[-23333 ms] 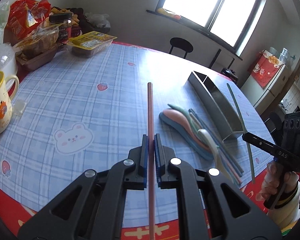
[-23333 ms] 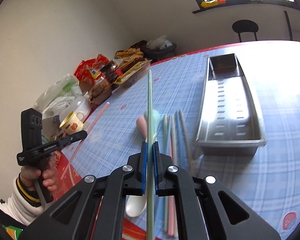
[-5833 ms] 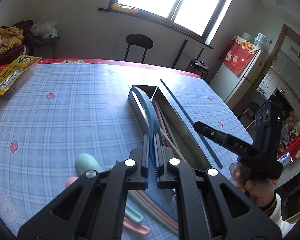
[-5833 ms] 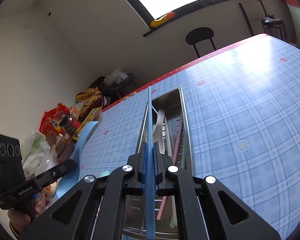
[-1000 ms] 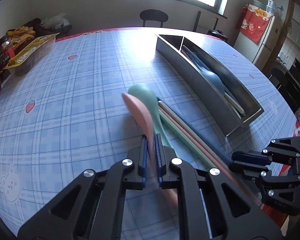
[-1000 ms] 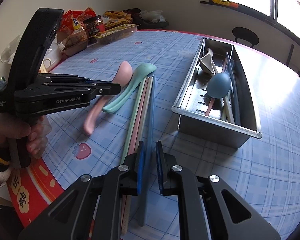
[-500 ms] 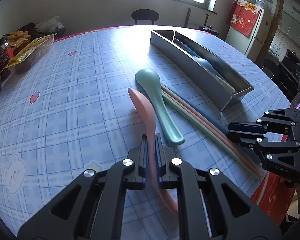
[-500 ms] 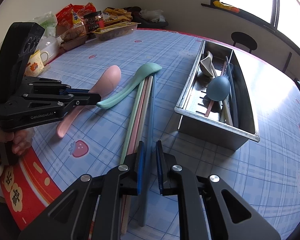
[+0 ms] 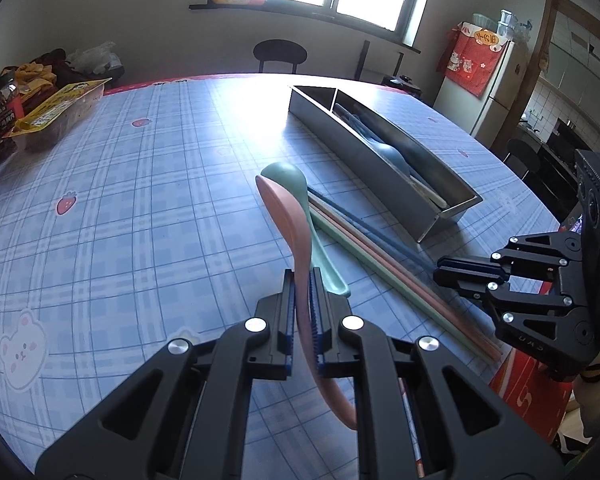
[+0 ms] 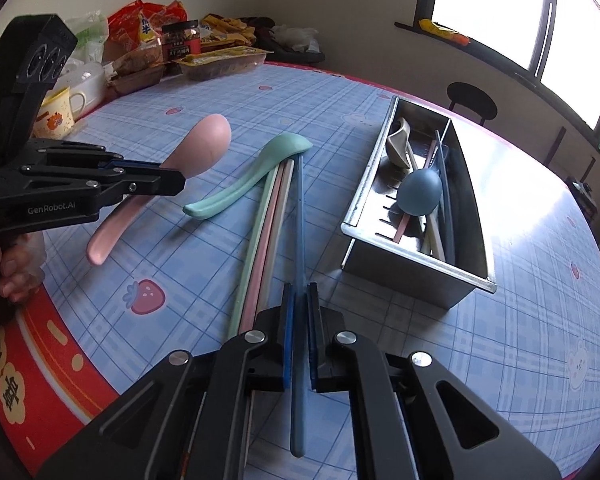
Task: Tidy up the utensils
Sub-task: 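Carry the pink spoon with the left tool while the right tool carries the chopstick to the tray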
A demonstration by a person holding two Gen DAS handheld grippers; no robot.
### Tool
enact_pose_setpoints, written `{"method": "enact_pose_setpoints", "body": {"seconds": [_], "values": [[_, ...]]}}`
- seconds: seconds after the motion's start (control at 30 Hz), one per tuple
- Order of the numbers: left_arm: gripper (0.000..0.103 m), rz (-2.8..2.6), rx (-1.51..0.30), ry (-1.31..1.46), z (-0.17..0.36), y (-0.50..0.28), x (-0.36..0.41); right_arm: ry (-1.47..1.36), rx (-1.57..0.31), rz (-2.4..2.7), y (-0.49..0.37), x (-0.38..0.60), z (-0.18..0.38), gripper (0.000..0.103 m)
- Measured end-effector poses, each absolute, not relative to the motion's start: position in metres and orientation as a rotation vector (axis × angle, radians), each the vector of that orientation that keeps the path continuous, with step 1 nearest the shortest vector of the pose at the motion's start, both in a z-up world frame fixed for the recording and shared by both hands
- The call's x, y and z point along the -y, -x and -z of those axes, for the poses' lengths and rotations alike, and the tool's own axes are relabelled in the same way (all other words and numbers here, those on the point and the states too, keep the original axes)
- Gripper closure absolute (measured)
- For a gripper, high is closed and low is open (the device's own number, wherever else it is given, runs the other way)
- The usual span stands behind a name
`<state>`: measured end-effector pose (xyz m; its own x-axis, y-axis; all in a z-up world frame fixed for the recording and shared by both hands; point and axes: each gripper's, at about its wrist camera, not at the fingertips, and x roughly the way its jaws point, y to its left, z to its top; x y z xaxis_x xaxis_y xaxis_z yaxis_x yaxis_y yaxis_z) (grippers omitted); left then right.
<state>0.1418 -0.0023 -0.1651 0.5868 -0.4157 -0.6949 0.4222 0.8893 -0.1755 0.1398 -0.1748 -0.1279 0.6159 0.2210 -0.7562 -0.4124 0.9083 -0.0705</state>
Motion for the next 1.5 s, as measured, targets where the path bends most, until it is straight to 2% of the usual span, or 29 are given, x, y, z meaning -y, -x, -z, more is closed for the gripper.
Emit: {"method": "enact_pose_setpoints", "body": {"seconds": [0.47,1.1,1.3,1.5], "values": [[0.092,0.481,-0.789,0.009,0.163,-0.142,-0.004,0.068,-0.726,-0.405,-0.123,0.211,0.094,0.097],[0.092,0.451,-0.802,0.202,0.150,-0.161,-0.034,-0.189,-0.622,-0.453,-0.224,0.246,0.066,0.097],[0.092,0.479,-0.808,0.198,0.127,-0.181,-0.008,-0.291,-0.650,-0.429,-0.231,0.276,0.081,0.097],[0.092,0.555,-0.839,0.188,0.115,-0.219,0.050,-0.377,-0.671,-0.376,-0.238,0.295,0.092,0.097]]}}
